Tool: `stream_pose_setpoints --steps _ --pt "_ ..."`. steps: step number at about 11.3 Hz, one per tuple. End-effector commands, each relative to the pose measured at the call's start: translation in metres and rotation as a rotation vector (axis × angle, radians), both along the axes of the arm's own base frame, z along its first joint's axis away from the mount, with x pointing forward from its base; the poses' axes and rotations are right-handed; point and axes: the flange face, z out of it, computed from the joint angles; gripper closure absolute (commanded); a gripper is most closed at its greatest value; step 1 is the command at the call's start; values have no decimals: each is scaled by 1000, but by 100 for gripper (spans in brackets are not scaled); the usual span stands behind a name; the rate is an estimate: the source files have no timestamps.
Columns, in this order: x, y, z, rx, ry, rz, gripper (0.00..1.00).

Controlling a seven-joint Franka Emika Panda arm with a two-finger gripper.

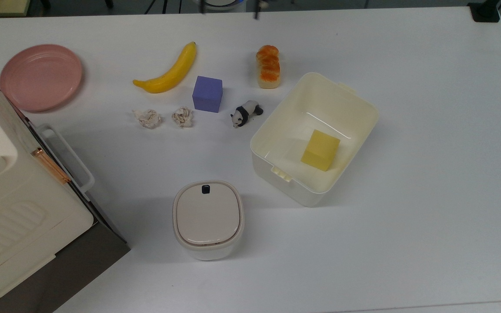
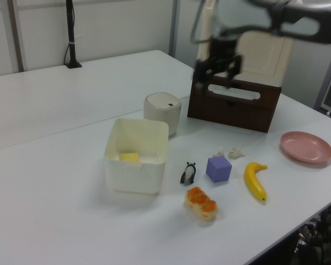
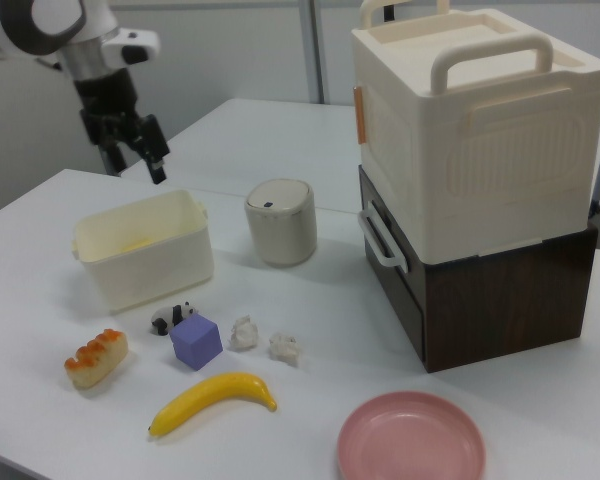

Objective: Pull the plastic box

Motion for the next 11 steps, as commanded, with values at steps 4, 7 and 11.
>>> stream_pose_setpoints --steps 4,7,11 --pt "6 -38 -26 31 45 -33 0" --pt "24 -42 -23 46 21 -39 0" --pt "42 -48 -3 58 -8 -43 0"
